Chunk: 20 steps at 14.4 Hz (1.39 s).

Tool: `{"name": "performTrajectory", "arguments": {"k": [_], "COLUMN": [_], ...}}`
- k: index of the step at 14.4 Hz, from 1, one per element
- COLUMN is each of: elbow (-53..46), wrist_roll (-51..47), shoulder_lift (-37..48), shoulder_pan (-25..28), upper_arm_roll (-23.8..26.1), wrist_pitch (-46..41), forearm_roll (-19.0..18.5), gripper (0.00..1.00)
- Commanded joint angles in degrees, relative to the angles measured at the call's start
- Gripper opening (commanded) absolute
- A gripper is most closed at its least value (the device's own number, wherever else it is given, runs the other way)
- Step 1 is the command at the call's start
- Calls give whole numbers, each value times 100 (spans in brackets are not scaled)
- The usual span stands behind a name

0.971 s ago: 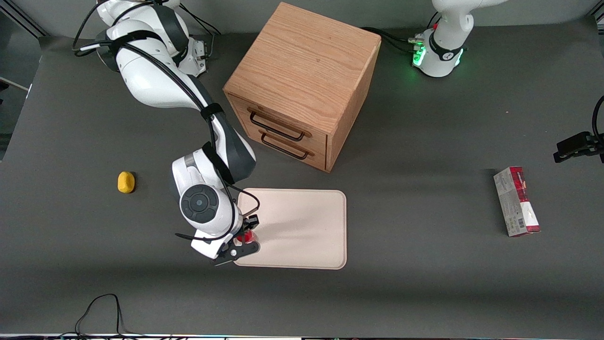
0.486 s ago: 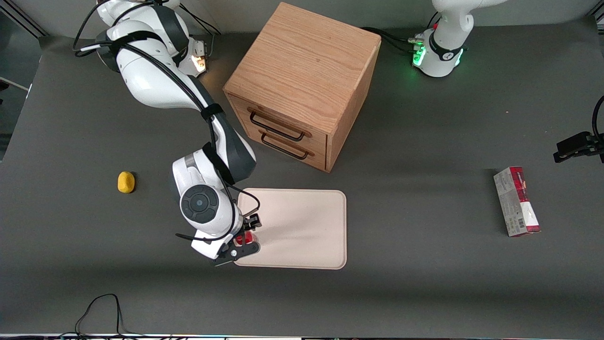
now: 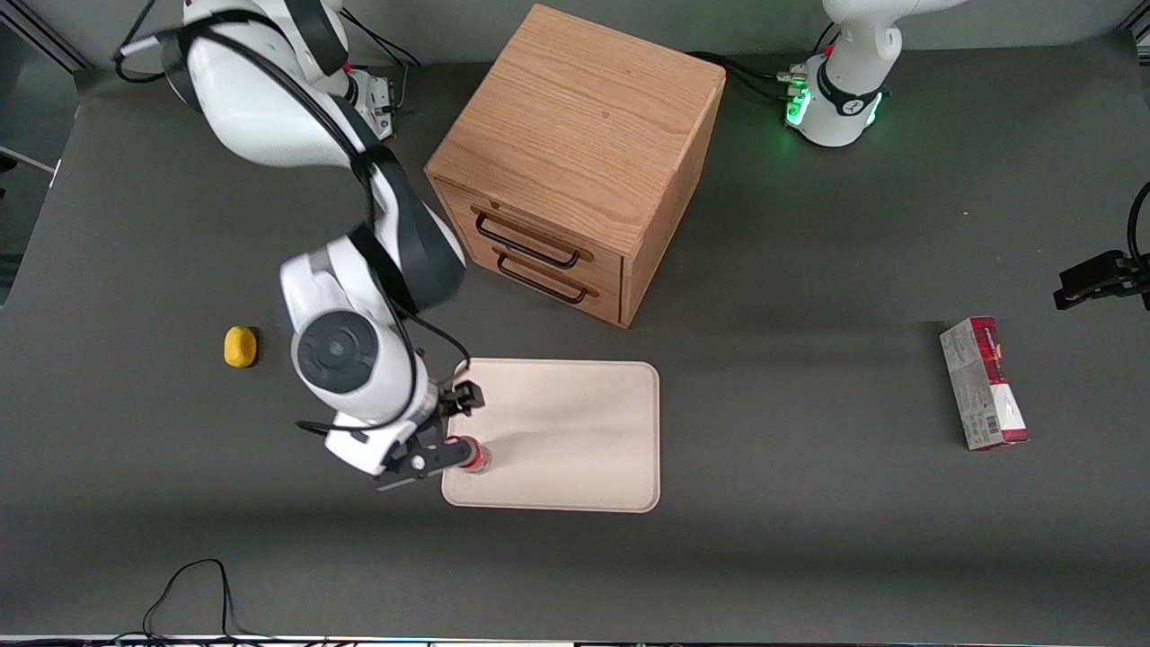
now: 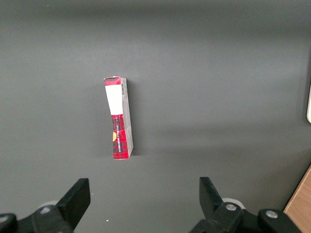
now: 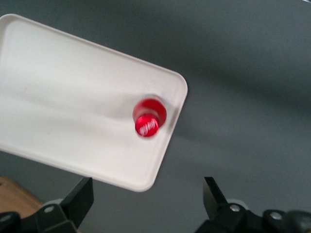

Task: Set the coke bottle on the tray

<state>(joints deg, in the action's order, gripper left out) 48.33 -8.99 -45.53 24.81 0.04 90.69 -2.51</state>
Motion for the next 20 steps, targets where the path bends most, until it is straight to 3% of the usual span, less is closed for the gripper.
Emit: {"name": "performTrajectory", "arguments": {"k": [1,4,7,9,13,17,20], "elbow": [168,457,1676,2336,3225,4201,4290], "wrist_roll": [64,82,91,91,117,126,161], "shoulder_lift": [815,1509,2580,3170,4014,4701,4763], "shoulder_pan": [-20,6,-107,-423,-1346,-2250,-2420], "upper_arm_roll": [5,-65,-48,-39,-39,346,278], "wrist_pitch": [-840,-1474,-1388,-1134,-878,-351,-324], "forearm_roll": [-65,-371,-619,-480,224,242,233], "gripper": [100,100,100,100,100,100,100]}}
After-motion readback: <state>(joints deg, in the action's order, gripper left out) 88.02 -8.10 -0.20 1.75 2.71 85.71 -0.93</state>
